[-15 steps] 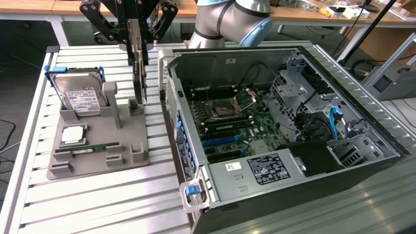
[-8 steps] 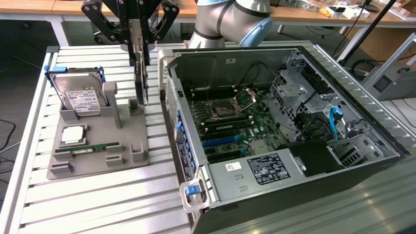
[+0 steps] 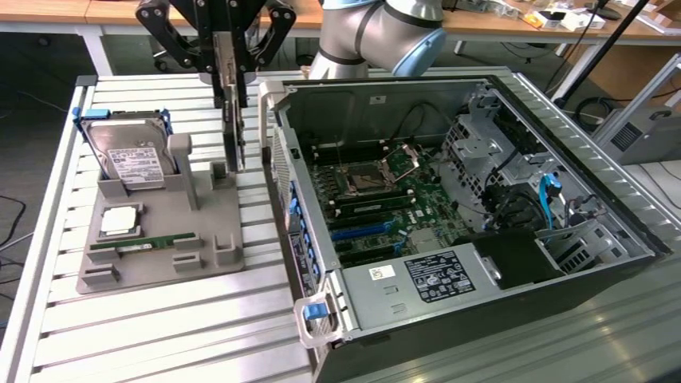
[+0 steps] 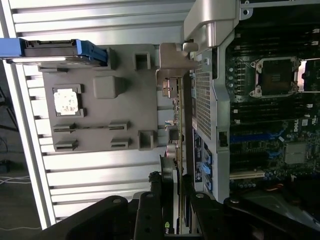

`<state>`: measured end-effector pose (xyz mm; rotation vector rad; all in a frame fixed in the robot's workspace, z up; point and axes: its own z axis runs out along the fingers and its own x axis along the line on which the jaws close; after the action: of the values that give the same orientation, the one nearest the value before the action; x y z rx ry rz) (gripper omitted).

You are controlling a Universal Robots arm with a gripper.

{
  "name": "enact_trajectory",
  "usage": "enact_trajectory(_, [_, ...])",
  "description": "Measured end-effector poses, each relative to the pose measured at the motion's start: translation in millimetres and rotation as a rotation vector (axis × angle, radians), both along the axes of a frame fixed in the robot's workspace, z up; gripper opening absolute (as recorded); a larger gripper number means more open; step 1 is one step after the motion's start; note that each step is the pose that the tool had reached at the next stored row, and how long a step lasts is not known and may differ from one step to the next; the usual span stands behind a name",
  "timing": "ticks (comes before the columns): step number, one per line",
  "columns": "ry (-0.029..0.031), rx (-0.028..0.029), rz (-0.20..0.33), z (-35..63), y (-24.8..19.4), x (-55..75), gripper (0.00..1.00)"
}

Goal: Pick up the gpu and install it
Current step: 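Pick up the gpu and move the gpu toward the slot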

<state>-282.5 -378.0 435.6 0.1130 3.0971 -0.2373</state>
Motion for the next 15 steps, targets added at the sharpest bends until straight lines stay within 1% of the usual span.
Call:
enact_trajectory(1, [0.0000,-0.0018,0.000,0.0,0.0,0.5,0.27])
enact_trajectory(7, [0.0000,-0.0075,0.000,0.0,0.0,2.2,0.27])
enact_trajectory(10, [0.0000,-0.0107,0.000,0.0,0.0,3.1,0.27])
enact_trajectory(12, [0.0000,-0.0139,0.000,0.0,0.0,3.9,0.27])
enact_trajectory(15, [-0.0001,-0.0166,0.000,0.0,0.0,4.6,0.27])
